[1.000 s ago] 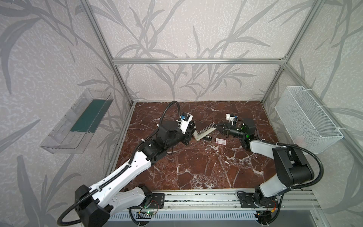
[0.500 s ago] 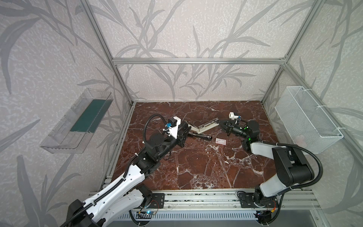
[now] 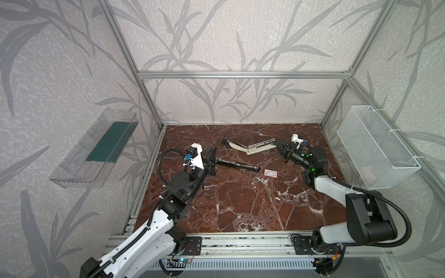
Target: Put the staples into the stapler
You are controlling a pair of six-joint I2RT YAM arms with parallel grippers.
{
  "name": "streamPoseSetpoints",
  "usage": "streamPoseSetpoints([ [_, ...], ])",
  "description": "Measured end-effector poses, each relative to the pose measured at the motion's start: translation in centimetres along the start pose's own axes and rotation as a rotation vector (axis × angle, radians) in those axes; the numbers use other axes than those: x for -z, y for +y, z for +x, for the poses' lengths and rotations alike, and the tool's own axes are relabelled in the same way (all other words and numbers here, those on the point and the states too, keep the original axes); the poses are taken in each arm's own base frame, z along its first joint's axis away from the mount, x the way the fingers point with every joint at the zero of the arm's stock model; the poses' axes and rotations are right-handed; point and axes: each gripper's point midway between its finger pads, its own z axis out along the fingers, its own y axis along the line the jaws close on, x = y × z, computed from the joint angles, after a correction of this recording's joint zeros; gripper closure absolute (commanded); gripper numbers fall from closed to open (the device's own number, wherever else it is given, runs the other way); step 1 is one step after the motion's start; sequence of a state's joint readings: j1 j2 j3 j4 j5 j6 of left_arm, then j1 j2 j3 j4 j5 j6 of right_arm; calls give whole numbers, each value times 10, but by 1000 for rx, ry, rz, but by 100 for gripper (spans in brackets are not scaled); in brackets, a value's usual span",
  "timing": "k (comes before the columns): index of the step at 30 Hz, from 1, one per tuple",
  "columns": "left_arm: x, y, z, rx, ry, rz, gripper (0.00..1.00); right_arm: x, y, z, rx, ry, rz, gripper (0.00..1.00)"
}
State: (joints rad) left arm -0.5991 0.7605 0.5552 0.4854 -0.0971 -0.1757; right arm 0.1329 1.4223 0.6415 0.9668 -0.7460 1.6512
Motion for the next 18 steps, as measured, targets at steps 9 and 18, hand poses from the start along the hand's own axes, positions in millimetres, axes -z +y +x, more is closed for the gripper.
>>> streamPoseSetpoints([
  [9,-3,5,12,29,39,-28,35,3,6,-4,33,-41,3,100],
  [18,4,16,49,132,192,-90,21,9,-26,5,73,-61,56,100],
])
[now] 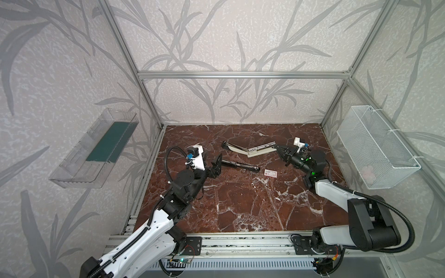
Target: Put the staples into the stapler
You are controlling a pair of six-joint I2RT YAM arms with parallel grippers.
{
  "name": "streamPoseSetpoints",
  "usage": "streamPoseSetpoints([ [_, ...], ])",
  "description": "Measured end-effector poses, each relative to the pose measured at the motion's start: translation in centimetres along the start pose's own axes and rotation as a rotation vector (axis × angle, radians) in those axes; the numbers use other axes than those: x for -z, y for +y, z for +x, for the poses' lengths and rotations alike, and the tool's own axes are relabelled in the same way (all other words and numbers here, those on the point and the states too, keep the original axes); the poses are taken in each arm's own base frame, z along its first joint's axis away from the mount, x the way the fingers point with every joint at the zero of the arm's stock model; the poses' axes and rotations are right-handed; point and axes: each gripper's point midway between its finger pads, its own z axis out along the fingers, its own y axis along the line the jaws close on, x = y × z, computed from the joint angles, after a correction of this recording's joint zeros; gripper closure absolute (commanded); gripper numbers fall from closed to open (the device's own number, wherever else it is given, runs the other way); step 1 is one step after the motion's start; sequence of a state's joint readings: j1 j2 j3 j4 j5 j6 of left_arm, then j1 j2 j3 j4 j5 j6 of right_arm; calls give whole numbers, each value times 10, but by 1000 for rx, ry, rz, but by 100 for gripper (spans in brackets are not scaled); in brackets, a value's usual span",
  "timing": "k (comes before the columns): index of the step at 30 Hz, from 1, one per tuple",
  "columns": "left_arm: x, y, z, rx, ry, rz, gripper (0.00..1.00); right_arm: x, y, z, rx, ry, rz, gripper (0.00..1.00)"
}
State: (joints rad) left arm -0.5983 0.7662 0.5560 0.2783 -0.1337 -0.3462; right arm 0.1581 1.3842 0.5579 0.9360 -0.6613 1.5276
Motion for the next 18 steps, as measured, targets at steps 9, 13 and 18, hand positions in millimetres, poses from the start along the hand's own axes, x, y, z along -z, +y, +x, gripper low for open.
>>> streamPoseSetpoints([
  [9,-8,10,15,203,70,3,13,-11,-28,15,24,15,16,100],
  [13,-15,20,29,269,123,-17,13,-12,-21,16,69,11,-10,100],
  [18,-22,27,40,337,168,-21,15,-18,-20,20,112,15,-35,100],
])
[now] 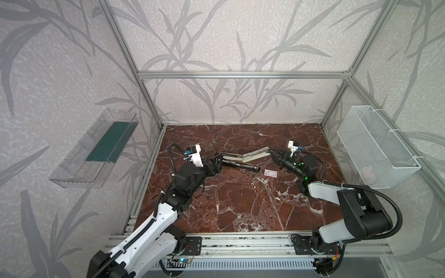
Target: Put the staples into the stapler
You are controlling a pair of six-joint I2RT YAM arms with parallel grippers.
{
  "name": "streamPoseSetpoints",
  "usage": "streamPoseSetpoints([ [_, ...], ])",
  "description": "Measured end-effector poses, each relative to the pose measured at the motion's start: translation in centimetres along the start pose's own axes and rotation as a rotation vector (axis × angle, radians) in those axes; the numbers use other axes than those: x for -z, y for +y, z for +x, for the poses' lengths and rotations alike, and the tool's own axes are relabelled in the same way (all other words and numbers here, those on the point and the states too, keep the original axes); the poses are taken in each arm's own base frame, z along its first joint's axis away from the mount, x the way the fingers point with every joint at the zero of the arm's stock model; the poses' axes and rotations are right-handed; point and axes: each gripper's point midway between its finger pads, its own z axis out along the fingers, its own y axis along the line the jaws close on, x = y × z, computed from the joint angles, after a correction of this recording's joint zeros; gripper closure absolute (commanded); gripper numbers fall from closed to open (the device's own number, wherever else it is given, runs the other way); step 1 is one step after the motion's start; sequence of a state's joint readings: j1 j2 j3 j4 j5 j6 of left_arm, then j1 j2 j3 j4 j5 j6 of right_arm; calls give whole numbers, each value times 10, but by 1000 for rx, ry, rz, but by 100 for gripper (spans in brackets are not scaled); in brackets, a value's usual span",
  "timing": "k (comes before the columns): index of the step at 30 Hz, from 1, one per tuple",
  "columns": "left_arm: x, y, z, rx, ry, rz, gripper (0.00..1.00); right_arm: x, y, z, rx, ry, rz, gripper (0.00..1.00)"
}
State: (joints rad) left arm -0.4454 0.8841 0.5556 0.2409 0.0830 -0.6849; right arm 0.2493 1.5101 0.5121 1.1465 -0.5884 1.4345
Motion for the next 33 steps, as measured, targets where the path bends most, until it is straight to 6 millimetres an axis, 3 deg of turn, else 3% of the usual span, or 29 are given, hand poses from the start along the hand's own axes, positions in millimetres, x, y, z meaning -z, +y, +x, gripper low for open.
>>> streamPoseSetpoints([
  [4,-9,4,6,44,29,7,20,-8,-17,10,-7,18,10,100],
  [7,-12,8,7,75,22,18,30,-12,-35,18,-22,31,37,100],
  [12,-16,25,19,123,42,3,60,-14,-36,25,-2,42,32,100],
  [20,-17,42,23,165,45,-16,99,-16,-33,28,58,46,9,100],
  [29,-24,64,30,171,85,-38,100,-18,-62,41,48,90,55,100],
  [33,-28,75,38,160,124,-54,100,-17,-79,49,37,121,84,92],
])
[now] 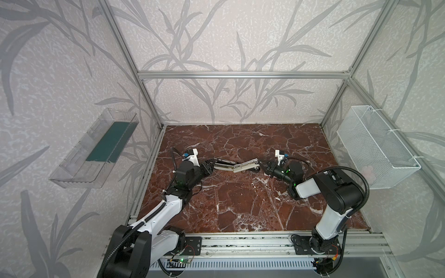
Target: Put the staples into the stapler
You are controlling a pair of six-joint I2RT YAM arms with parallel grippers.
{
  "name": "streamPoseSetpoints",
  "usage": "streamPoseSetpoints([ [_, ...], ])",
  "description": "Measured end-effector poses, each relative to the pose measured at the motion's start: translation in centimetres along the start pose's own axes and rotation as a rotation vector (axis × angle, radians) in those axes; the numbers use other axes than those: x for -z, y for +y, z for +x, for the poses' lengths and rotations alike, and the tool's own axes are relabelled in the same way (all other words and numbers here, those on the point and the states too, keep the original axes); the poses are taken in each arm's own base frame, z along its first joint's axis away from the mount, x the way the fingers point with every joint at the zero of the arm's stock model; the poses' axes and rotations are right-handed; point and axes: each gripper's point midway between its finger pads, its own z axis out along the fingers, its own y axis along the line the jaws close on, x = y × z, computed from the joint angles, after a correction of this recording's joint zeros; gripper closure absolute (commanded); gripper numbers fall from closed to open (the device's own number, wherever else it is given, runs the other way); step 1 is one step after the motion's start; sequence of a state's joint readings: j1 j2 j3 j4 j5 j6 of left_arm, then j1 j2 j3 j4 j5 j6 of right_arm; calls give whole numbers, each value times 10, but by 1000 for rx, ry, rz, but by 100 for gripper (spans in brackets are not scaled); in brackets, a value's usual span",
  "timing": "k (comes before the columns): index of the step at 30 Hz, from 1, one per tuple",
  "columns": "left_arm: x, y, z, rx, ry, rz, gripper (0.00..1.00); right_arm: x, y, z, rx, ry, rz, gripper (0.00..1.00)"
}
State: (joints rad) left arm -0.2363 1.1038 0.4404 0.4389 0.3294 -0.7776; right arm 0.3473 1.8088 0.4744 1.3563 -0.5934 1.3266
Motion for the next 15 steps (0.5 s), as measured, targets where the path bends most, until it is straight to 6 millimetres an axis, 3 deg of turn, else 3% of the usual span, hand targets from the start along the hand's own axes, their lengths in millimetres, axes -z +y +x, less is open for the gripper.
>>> streamPoseSetpoints([
  [6,-4,11,11,-49,64,-23,100,-1,-30,17,-8,68,46,86],
  [12,-9,22,13,-100,87,-57,100,6,-74,37,-34,134,131,71],
  [15,-9,28,14,-119,94,-78,100,8,-84,41,-40,144,154,70],
])
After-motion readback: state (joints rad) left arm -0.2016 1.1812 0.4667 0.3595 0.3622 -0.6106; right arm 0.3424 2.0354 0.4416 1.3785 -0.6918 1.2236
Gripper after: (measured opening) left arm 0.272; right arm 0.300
